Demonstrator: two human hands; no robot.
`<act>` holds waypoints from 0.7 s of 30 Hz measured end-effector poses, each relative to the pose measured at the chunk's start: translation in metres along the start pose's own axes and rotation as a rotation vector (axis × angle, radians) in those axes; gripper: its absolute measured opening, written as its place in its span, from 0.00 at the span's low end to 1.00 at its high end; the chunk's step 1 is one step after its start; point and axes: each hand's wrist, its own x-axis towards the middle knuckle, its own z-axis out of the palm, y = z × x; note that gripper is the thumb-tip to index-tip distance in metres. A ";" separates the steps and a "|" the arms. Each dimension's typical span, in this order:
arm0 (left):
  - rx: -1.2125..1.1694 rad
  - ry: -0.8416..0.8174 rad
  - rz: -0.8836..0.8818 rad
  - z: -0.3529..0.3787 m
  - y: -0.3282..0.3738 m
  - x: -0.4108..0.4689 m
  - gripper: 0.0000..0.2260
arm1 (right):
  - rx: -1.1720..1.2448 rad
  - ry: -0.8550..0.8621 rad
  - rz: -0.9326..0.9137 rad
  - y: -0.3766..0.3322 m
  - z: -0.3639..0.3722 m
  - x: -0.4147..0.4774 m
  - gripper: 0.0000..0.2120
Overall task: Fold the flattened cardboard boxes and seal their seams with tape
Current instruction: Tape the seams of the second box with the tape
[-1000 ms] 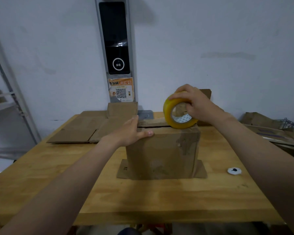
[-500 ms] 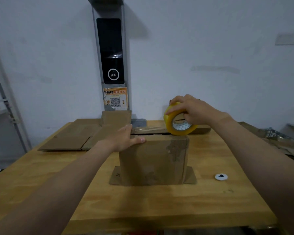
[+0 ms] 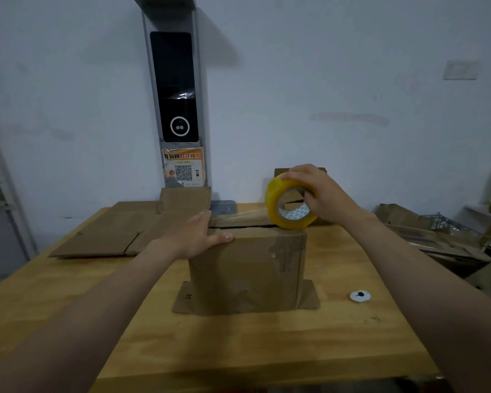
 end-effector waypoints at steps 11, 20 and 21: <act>0.022 -0.005 -0.016 0.001 0.000 0.003 0.47 | -0.451 -0.089 -0.042 0.023 -0.037 -0.012 0.30; 0.023 -0.005 -0.046 0.006 -0.007 0.007 0.60 | -0.449 -0.140 0.023 0.023 -0.021 -0.033 0.30; 0.020 -0.004 -0.041 0.005 -0.007 0.007 0.60 | -0.453 -0.148 0.028 0.022 -0.021 -0.033 0.30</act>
